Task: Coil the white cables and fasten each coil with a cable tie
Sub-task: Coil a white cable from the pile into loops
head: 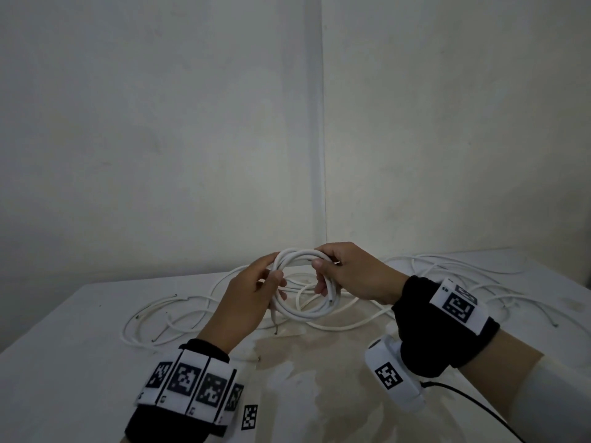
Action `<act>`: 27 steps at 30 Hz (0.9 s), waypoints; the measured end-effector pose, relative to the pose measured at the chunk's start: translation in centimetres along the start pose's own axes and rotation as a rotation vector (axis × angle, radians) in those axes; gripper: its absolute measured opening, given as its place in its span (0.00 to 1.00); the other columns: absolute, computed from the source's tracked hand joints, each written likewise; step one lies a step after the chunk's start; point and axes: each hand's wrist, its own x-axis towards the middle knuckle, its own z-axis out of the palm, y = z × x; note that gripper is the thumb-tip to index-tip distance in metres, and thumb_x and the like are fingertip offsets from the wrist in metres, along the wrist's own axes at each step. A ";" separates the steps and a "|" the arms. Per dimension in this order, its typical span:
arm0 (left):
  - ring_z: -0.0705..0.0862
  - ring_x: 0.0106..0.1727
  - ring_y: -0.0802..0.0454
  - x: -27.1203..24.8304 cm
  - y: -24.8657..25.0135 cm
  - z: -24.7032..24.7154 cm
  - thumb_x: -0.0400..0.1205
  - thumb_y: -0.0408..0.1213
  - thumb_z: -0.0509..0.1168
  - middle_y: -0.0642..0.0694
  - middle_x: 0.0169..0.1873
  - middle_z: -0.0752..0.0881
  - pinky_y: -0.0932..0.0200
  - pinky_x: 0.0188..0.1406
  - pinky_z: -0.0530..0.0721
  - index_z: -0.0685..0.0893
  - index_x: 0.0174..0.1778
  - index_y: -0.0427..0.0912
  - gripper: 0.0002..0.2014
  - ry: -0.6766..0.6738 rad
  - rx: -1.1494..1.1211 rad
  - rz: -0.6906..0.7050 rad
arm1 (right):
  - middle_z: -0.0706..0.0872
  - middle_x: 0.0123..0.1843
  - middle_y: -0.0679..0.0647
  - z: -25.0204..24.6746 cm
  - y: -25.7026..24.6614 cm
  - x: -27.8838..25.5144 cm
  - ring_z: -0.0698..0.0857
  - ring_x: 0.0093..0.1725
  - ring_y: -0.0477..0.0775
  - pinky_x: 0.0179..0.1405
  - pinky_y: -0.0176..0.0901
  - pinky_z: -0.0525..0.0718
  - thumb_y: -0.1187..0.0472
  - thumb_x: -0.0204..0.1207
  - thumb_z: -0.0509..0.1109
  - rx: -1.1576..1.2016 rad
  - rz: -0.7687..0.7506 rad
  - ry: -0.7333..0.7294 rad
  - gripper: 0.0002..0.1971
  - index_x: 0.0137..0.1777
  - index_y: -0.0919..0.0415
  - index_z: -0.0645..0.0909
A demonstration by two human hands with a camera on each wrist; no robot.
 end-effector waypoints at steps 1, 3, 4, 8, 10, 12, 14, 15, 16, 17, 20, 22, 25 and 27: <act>0.85 0.33 0.61 0.1 0.2 0.1 0.85 0.36 0.56 0.50 0.37 0.84 0.58 0.39 0.86 0.78 0.62 0.51 0.12 -0.008 -0.029 -0.024 | 0.81 0.32 0.51 0.0 0.0 0.0 0.85 0.32 0.45 0.40 0.44 0.84 0.63 0.83 0.58 -0.004 -0.001 0.012 0.11 0.38 0.60 0.74; 0.86 0.34 0.60 0.4 0.7 0.3 0.84 0.40 0.58 0.49 0.36 0.86 0.53 0.44 0.85 0.80 0.54 0.53 0.08 -0.024 -0.047 -0.048 | 0.81 0.33 0.52 0.0 0.0 0.0 0.85 0.34 0.47 0.42 0.47 0.84 0.63 0.83 0.58 -0.026 -0.007 0.009 0.10 0.42 0.63 0.76; 0.87 0.35 0.58 0.5 1.0 0.3 0.83 0.43 0.59 0.50 0.36 0.86 0.52 0.45 0.85 0.80 0.51 0.53 0.06 -0.027 -0.045 -0.049 | 0.81 0.33 0.52 0.0 -0.1 -0.1 0.85 0.35 0.48 0.42 0.47 0.84 0.63 0.83 0.58 -0.043 -0.010 -0.002 0.09 0.45 0.66 0.77; 0.83 0.28 0.59 1.2 1.6 0.6 0.82 0.47 0.59 0.49 0.31 0.83 0.63 0.34 0.83 0.78 0.47 0.48 0.08 -0.073 0.094 0.006 | 0.81 0.34 0.52 0.2 -0.7 -0.3 0.83 0.32 0.45 0.38 0.38 0.81 0.62 0.83 0.59 -0.133 -0.023 -0.036 0.12 0.54 0.70 0.78; 0.79 0.24 0.57 1.2 1.4 1.2 0.84 0.46 0.55 0.50 0.27 0.78 0.68 0.25 0.75 0.75 0.48 0.44 0.10 -0.070 0.248 0.047 | 0.82 0.34 0.52 0.3 -0.7 -0.3 0.82 0.30 0.41 0.36 0.34 0.80 0.62 0.83 0.59 -0.138 -0.020 -0.042 0.12 0.55 0.70 0.78; 0.77 0.26 0.55 1.1 1.1 1.6 0.85 0.47 0.52 0.50 0.26 0.75 0.66 0.25 0.71 0.73 0.48 0.42 0.12 -0.048 0.342 0.064 | 0.82 0.33 0.51 0.4 -0.4 -0.3 0.82 0.26 0.37 0.33 0.31 0.80 0.61 0.83 0.59 -0.134 -0.013 -0.048 0.12 0.55 0.71 0.78; 0.75 0.26 0.55 0.9 0.8 1.9 0.85 0.47 0.51 0.51 0.27 0.74 0.65 0.25 0.69 0.72 0.48 0.41 0.13 -0.055 0.390 0.071 | 0.81 0.32 0.51 0.5 0.0 -0.4 0.81 0.24 0.35 0.30 0.27 0.79 0.62 0.83 0.59 -0.136 -0.007 -0.054 0.12 0.55 0.72 0.78; 0.75 0.26 0.56 0.8 0.7 1.9 0.85 0.48 0.50 0.51 0.27 0.73 0.64 0.25 0.69 0.72 0.48 0.41 0.13 -0.069 0.408 0.076 | 0.81 0.32 0.51 0.6 0.2 -0.5 0.81 0.24 0.35 0.30 0.26 0.79 0.62 0.83 0.59 -0.137 -0.005 -0.057 0.12 0.55 0.72 0.78; 0.75 0.26 0.56 0.8 0.7 1.9 0.85 0.48 0.50 0.51 0.28 0.73 0.65 0.25 0.69 0.71 0.48 0.41 0.13 -0.083 0.420 0.077 | 0.81 0.33 0.51 0.7 0.3 -0.5 0.82 0.25 0.36 0.30 0.26 0.79 0.63 0.83 0.59 -0.136 -0.006 -0.060 0.12 0.55 0.72 0.78; 0.75 0.27 0.56 0.8 0.7 1.8 0.85 0.48 0.50 0.51 0.28 0.73 0.65 0.25 0.69 0.71 0.48 0.41 0.13 -0.086 0.422 0.083 | 0.81 0.33 0.52 0.7 0.4 -0.5 0.82 0.27 0.37 0.31 0.28 0.79 0.63 0.83 0.59 -0.131 -0.011 -0.058 0.12 0.55 0.71 0.79; 0.76 0.28 0.51 1.0 0.9 1.5 0.85 0.47 0.51 0.50 0.26 0.74 0.64 0.25 0.69 0.72 0.47 0.40 0.13 -0.020 0.358 0.111 | 0.82 0.32 0.51 0.7 0.1 -0.4 0.83 0.32 0.45 0.37 0.37 0.81 0.63 0.82 0.60 -0.066 -0.068 -0.009 0.10 0.53 0.68 0.80; 0.76 0.28 0.49 1.2 1.0 1.4 0.85 0.46 0.52 0.49 0.26 0.74 0.58 0.29 0.73 0.71 0.47 0.40 0.12 0.084 0.274 0.115 | 0.81 0.35 0.50 0.6 -0.1 -0.2 0.84 0.36 0.46 0.42 0.40 0.82 0.64 0.82 0.60 0.030 -0.110 0.018 0.08 0.54 0.63 0.79; 0.76 0.27 0.50 1.2 0.9 1.1 0.85 0.44 0.52 0.48 0.27 0.75 0.66 0.24 0.75 0.71 0.49 0.40 0.11 0.218 0.141 0.069 | 0.81 0.37 0.50 0.9 -0.1 -0.4 0.84 0.38 0.46 0.40 0.35 0.81 0.65 0.83 0.59 0.098 -0.128 0.007 0.10 0.61 0.64 0.77; 0.77 0.25 0.52 0.9 0.7 1.2 0.86 0.44 0.51 0.47 0.27 0.75 0.71 0.21 0.74 0.71 0.49 0.40 0.11 0.239 0.118 0.042 | 0.80 0.36 0.51 1.2 0.1 -0.6 0.84 0.37 0.46 0.36 0.30 0.80 0.66 0.83 0.58 0.125 -0.115 0.012 0.12 0.64 0.67 0.75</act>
